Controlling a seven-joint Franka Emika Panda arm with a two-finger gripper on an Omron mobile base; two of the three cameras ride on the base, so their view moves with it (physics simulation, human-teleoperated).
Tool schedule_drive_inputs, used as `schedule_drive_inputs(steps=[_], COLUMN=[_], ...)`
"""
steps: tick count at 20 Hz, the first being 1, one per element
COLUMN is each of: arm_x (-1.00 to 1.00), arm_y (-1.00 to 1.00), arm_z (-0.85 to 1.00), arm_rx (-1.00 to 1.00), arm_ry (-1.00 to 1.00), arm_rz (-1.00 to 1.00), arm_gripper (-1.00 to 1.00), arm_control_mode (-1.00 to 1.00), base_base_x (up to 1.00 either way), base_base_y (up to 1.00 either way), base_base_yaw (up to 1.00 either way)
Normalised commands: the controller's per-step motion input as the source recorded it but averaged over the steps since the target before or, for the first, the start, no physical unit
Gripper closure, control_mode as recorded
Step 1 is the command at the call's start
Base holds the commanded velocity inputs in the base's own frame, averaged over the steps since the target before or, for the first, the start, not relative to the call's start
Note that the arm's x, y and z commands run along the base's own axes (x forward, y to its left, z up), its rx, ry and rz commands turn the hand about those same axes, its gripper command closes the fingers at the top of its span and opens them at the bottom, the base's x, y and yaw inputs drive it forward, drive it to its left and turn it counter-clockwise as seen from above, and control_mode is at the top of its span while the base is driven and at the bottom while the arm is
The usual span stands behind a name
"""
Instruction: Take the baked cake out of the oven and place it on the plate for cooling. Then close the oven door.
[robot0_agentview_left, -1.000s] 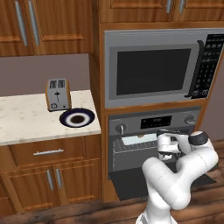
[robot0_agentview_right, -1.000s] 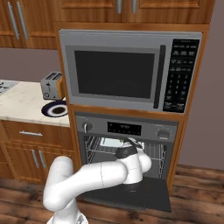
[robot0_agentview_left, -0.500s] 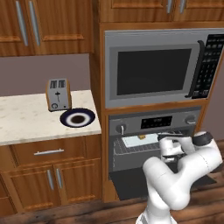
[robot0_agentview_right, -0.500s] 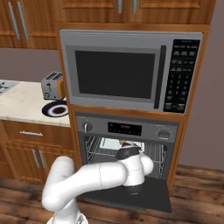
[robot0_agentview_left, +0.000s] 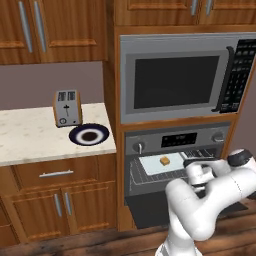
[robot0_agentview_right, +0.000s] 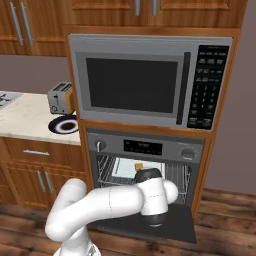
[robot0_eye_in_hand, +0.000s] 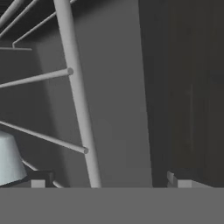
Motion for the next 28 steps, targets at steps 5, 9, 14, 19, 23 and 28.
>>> schedule_drive_inputs(steps=[5,9,14,19,23,28], arm_x=[-0.8,-0.77,-0.74,-0.74,-0.72,-0.72], arm_y=[-0.25,-0.22,-0.18,-0.18,-0.2,-0.23], arm_z=[-0.41,-0.4,-0.38,-0.33,-0.29,-0.27], arm_rx=[0.0,0.0,0.0,0.0,0.0,0.0], arm_ry=[0.15,0.16,0.19,0.19,0.17,0.14], arm_rz=[-0.02,-0.01,0.0,0.0,0.0,0.0], arm_gripper=[-1.0,-1.0,-1.0,-1.0,-1.0,-1.0], arm_control_mode=[-1.0,-1.0,-1.0,-1.0,-1.0,-1.0], base_base_x=[0.0,0.0,0.0,0.0,0.0,0.0], base_base_y=[0.0,0.0,0.0,0.0,0.0,0.0], base_base_yaw=[0.0,0.0,0.0,0.0,0.0,0.0])
